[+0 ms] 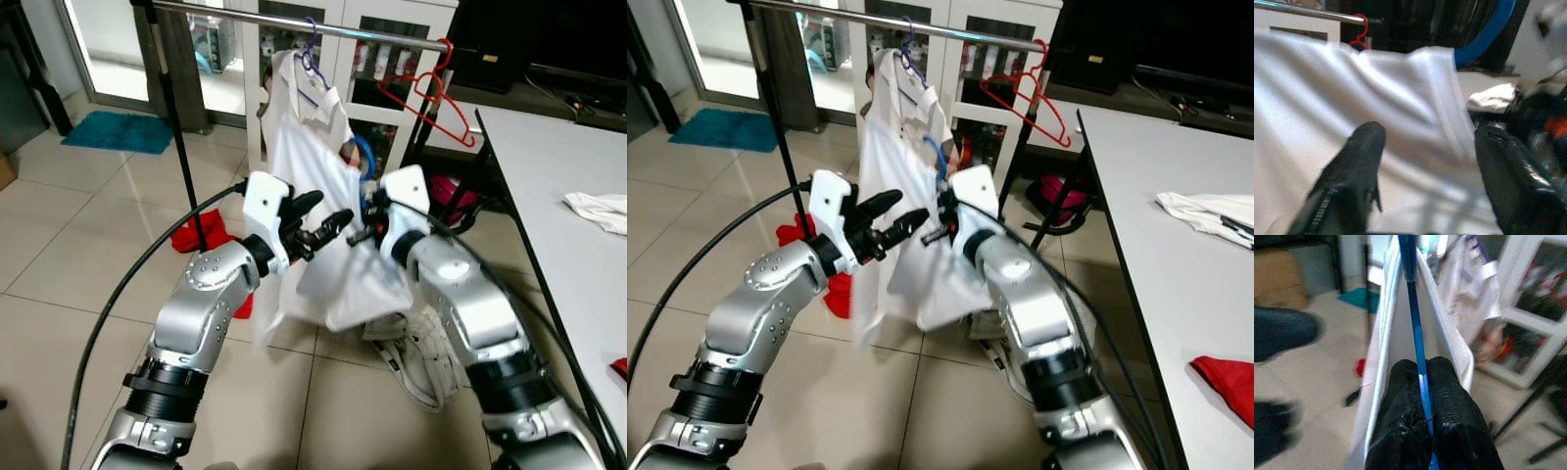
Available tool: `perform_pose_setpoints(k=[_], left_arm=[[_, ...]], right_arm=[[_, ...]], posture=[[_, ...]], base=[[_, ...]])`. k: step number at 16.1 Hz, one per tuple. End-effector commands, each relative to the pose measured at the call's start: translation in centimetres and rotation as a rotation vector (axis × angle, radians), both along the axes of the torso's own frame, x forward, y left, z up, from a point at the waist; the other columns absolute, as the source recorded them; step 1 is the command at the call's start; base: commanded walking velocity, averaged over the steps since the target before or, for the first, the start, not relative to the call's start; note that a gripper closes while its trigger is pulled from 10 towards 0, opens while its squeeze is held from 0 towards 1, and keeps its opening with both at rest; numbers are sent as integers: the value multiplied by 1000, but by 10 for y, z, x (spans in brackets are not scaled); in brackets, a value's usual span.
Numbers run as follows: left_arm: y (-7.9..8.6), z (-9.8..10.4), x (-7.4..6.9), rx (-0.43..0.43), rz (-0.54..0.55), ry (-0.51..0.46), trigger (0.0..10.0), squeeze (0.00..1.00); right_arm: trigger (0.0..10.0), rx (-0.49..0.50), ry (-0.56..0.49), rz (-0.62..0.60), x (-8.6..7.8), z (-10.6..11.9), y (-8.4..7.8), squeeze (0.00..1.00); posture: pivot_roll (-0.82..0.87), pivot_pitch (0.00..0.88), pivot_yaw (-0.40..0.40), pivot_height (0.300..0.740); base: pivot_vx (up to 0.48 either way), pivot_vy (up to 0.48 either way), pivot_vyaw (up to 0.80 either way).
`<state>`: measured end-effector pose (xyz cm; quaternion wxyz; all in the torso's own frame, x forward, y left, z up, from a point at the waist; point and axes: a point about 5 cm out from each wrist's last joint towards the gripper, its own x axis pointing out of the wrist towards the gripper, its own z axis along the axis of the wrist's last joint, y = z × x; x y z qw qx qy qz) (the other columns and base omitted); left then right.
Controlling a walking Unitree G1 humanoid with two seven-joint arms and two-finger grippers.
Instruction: Hang hanger
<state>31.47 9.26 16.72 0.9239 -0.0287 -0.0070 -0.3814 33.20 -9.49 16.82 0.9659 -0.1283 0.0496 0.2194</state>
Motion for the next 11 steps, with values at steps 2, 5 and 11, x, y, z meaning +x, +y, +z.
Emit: perform_pose_setpoints(k=[2,5,11], left_arm=[[-2,5,-3,-92,-50,-20,10000,0],[6,7,6,-239,18,-1,10000,0],[-5,8,17,-168,-69,-75,10000,0]], right_arm=[[10000,-50,-70,-72,6,8,-9,0],[10000,-89,-108,-87,7,11,-9,0],[10000,-95,-127,-65,6,13,-3,0]], posture=[[-71,0,-97,740],[-71,0,-97,740],[-70,0,-101,740]], base=[[0,0,0],[0,0,0],[0,0,0]])
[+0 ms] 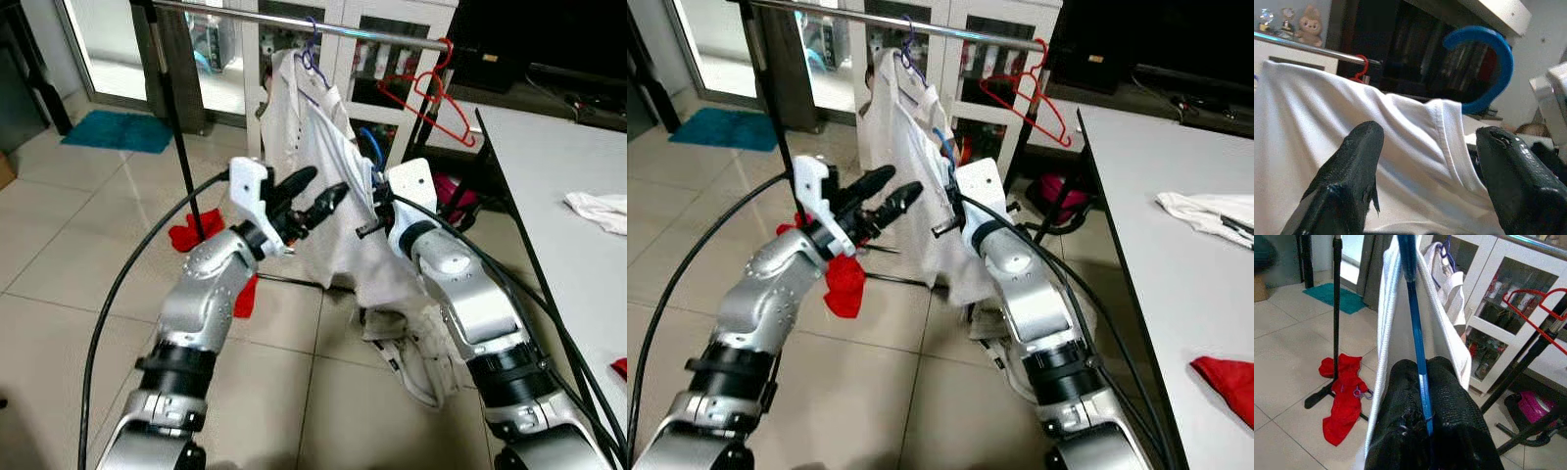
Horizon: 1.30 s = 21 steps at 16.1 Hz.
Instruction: Hang hanger
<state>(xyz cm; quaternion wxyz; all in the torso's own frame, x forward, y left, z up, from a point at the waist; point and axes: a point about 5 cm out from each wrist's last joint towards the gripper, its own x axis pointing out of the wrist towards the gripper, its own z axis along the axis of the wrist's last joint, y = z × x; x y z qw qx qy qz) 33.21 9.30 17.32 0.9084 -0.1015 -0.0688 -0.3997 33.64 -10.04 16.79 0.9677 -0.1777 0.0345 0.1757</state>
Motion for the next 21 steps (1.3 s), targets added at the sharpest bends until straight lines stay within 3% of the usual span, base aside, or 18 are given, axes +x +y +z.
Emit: perform_pose_setpoints(k=[1,3,6,7,9,10,11,12,21], left_arm=[[-8,1,2,49,-39,-28,10000,0],[-12,-2,4,139,-53,-53,10000,0],[-20,-2,7,155,-72,-106,10000,0],[-25,1,7,125,-93,-124,8196,0],[-28,0,9,146,-86,-130,4353,0],[-28,0,10,151,-77,-136,3490,0],[-27,2,12,137,-52,-151,1333,0],[-27,3,14,127,-44,-156,0,0],[-26,-4,21,160,-8,-143,0,0]], right_arm=[[10000,-9,-66,20,1,14,5,0],[10000,-10,-66,27,0,13,7,0],[10000,-10,-65,29,-1,12,8,0],[10000,-12,-63,30,-1,11,8,0],[10000,-12,-63,33,-2,11,9,0],[10000,-12,-63,34,-2,11,9,0],[10000,-12,-64,36,-2,11,9,0],[10000,-12,-64,37,-2,11,9,0],[10000,-1,-67,57,-3,12,12,0]], posture=[[-72,0,-101,740],[-74,0,-99,740],[-76,0,-97,740],[-75,0,-97,740],[-75,0,-97,740],[-75,0,-97,740],[-74,0,-97,740],[-73,0,-98,740],[-72,0,-97,740]], base=[[0,0,0],[0,0,0],[0,0,0],[0,0,0],[0,0,0],[0,0,0],[0,0,0],[0,0,0],[0,0,0]])
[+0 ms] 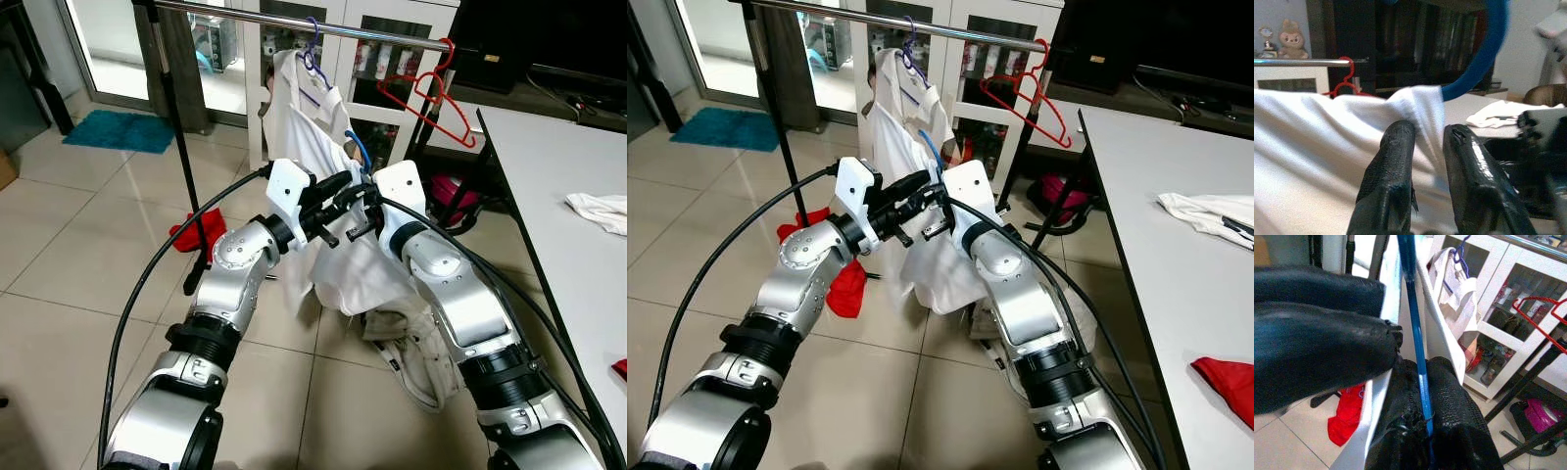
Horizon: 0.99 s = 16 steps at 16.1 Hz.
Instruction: Hang hanger
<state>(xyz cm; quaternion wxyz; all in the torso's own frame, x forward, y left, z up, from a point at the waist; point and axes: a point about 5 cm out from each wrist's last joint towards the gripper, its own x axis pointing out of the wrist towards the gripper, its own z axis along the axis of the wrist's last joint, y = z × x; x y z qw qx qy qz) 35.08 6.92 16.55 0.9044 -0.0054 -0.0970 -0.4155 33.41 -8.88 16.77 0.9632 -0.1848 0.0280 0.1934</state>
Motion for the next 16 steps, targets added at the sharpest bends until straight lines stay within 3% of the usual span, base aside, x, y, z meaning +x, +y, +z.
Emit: perform_pose_setpoints(k=[1,10,14,16], left_arm=[[-2,3,3,4,8,-10,0,0],[7,7,9,-30,76,-31,0,0],[17,23,9,-110,116,-94,0,0],[27,31,10,-174,187,-105,0,0]], right_arm=[[10000,12,-59,21,-1,12,1,0],[10000,15,-60,38,-1,12,3,0],[10000,-8,13,26,-1,-4,-3,0],[10000,-16,44,16,-1,-11,-8,0]], posture=[[-72,0,-99,740],[-70,0,-101,740],[-70,0,-100,740],[-68,0,-100,740]], base=[[0,0,0],[0,0,0],[0,0,0],[0,0,0]])
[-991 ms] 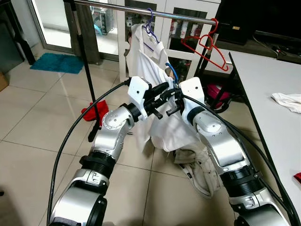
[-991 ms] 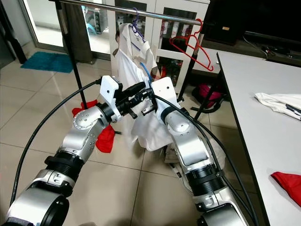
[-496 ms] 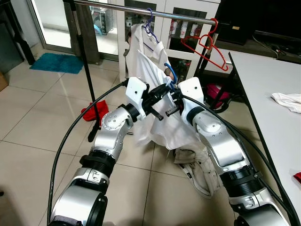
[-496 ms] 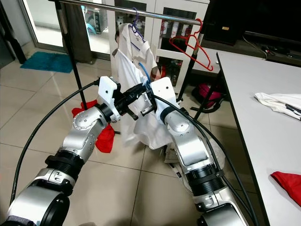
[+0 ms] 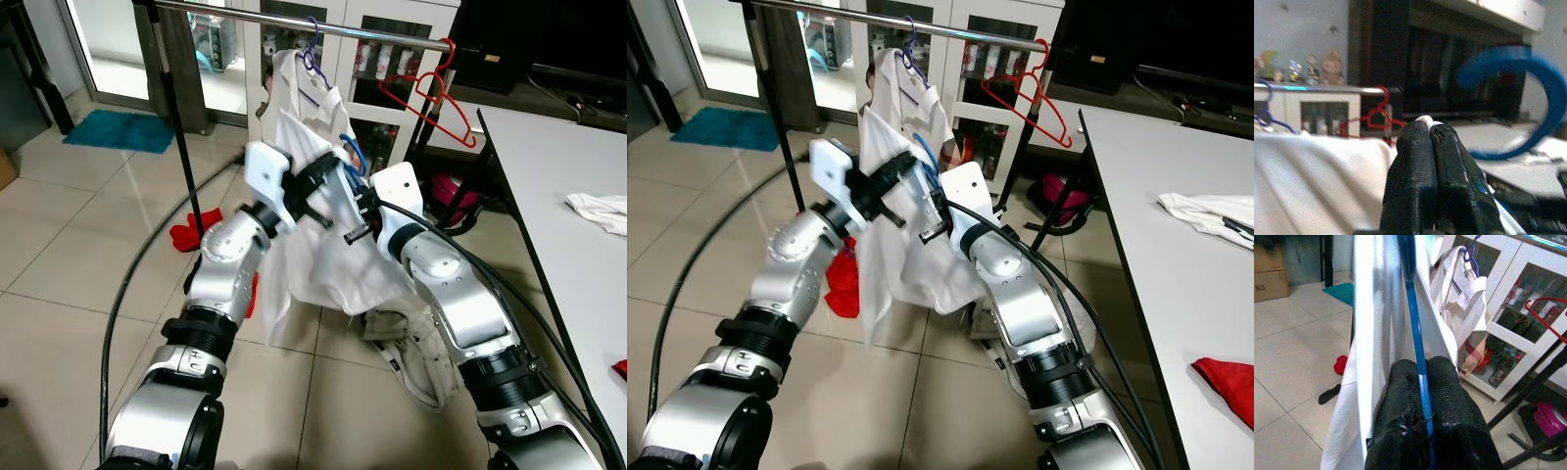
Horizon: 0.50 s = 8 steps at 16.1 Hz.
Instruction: Hang hanger
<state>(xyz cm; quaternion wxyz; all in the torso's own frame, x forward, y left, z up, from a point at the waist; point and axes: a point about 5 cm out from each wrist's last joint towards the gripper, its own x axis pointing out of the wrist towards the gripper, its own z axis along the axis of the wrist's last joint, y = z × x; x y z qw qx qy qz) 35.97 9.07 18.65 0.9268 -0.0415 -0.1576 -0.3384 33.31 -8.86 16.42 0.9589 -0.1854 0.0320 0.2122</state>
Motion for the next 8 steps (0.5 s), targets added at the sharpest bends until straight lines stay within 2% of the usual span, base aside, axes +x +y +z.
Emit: perform_pose_setpoints(k=[1,3,4,6,8], left_arm=[[15,13,5,-58,121,-22,0,0],[34,14,14,-59,270,6,0,0],[44,11,18,-36,350,39,0,0],[47,7,19,-2,374,68,0,0],[39,5,16,9,340,70,0,0]], right_arm=[[10000,-16,44,-16,-1,-10,-11,0],[10000,-12,75,13,-3,-13,-11,0],[10000,22,120,71,-7,-15,-6,0],[10000,12,197,151,-16,-24,0,0],[10000,-4,233,80,-15,-33,-7,0]], posture=[[-68,0,-102,740],[-66,0,-104,740],[-67,0,-106,740],[-68,0,-106,740],[-69,0,-111,740]], base=[[0,0,0],[0,0,0],[0,0,0],[0,0,0],[0,0,0]])
